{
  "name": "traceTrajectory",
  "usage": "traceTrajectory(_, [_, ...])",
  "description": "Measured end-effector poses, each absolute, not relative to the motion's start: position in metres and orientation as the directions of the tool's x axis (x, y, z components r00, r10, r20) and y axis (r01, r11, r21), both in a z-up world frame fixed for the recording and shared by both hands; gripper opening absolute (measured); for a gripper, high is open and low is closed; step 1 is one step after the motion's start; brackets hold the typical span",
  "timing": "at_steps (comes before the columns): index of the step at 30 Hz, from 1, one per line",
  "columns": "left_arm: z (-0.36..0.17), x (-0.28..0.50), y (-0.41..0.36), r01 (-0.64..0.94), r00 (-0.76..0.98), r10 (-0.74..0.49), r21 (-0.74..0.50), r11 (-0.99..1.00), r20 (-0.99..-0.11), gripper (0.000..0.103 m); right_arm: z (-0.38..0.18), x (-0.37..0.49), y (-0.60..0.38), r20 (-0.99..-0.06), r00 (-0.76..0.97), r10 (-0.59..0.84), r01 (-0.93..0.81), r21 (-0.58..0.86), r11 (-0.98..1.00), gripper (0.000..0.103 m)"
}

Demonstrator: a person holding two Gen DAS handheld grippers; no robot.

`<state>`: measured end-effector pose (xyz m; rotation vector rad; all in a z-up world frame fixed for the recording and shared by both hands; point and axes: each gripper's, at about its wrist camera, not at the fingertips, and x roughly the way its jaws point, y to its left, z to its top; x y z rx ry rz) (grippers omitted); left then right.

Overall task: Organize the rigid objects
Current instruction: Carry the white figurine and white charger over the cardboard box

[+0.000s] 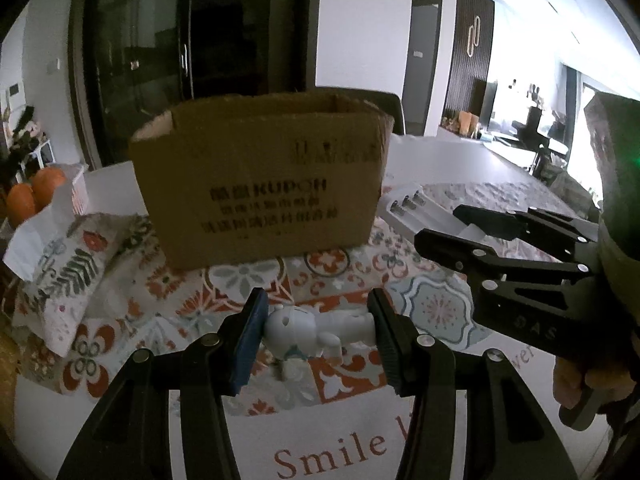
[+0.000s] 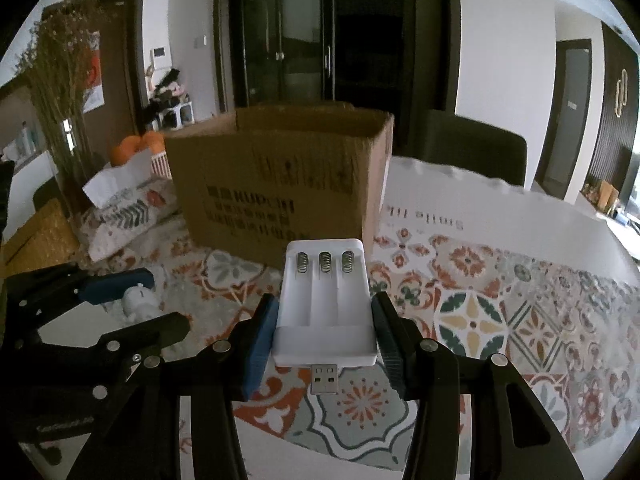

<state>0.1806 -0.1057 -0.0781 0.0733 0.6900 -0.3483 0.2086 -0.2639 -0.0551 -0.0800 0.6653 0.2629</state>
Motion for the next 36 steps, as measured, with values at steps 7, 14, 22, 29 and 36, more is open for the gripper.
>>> traceTrajectory(7, [-0.054,0.184,-0.098,0.33,0.761,-0.282,-0.026,0.944,-0.584,0.051,-0.034,0.208,-0.255,-0.573,0.788,0.223,-0.264,0.011,0.964,0.049])
traceTrajectory(14, [-0.034,0.19,-0.09,0.329,0.785,-0.289,-0.027,0.944,-0.547,0.051,-0.014,0.209,-0.248,-0.531,0.815,0.23,-0.263,0.014,0.965,0.049])
traceTrajectory(22, [-0.015,0.201,-0.081,0.321,0.804,-0.291,-0.033,0.947,-0.518,0.051,0.007,0.213,-0.24,-0.485,0.842,0.238,-0.264,0.015,0.964,0.049])
traceTrajectory(29, [0.005,0.211,-0.076,0.315,0.832,-0.278,-0.004,0.949,-0.48,0.051,0.021,0.222,-0.235,-0.448,0.86,0.243,-0.265,0.016,0.964,0.049])
traceTrajectory(36, [0.03,0.228,-0.075,0.307,0.86,-0.264,0.03,0.951,-0.437,0.051,0.039,0.237,-0.229,-0.426,0.872,0.243,-0.259,0.022,0.966,0.049])
